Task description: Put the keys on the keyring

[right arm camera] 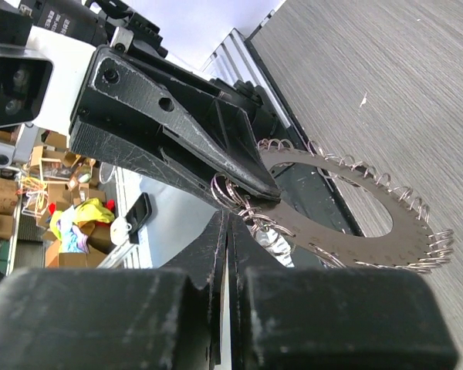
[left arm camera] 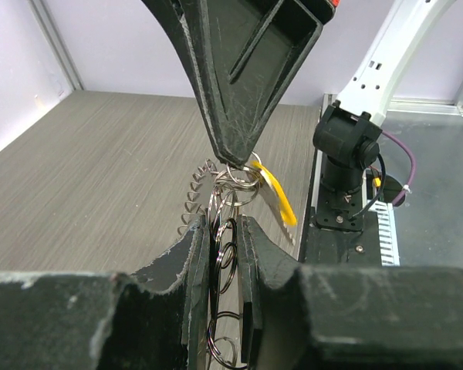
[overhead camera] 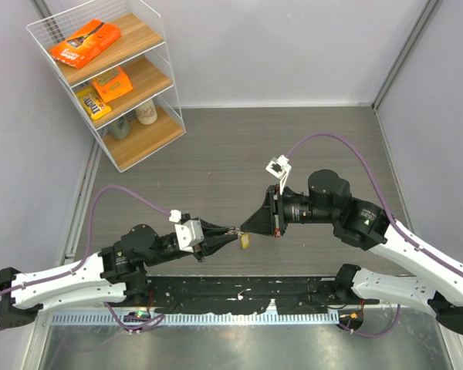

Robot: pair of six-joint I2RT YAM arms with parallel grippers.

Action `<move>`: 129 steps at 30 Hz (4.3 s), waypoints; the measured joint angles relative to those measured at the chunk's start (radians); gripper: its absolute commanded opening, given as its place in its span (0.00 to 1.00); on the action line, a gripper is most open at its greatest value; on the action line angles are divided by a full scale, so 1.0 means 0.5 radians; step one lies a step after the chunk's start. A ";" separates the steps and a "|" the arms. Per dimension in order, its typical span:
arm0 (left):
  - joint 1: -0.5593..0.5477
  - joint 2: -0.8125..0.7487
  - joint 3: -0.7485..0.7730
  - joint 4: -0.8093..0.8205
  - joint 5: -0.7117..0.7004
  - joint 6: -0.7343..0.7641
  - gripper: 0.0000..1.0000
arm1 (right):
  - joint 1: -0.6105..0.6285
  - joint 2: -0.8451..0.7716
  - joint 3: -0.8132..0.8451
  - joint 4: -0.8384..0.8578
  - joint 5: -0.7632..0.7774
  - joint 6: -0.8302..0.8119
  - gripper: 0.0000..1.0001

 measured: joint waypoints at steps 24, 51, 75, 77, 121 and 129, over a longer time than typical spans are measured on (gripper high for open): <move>0.000 -0.023 -0.047 0.023 0.015 0.030 0.00 | 0.081 0.056 0.065 -0.056 0.245 0.007 0.06; -0.003 -0.007 -0.035 -0.008 0.017 0.055 0.00 | 0.196 0.023 0.263 -0.219 0.396 -0.087 0.06; -0.048 1.100 1.156 -1.650 -1.178 -0.011 0.00 | 0.208 -0.307 0.064 -0.430 0.802 -0.160 0.05; -0.049 0.991 1.123 -1.601 -1.117 -0.015 0.00 | 0.208 -0.307 0.043 -0.431 0.800 -0.161 0.05; -0.050 0.095 0.398 -0.669 0.166 0.091 0.00 | 0.208 -0.090 -0.064 -0.003 0.295 0.006 0.06; -0.050 0.097 0.398 -0.660 0.172 0.097 0.00 | 0.220 -0.063 -0.072 0.054 0.265 0.034 0.06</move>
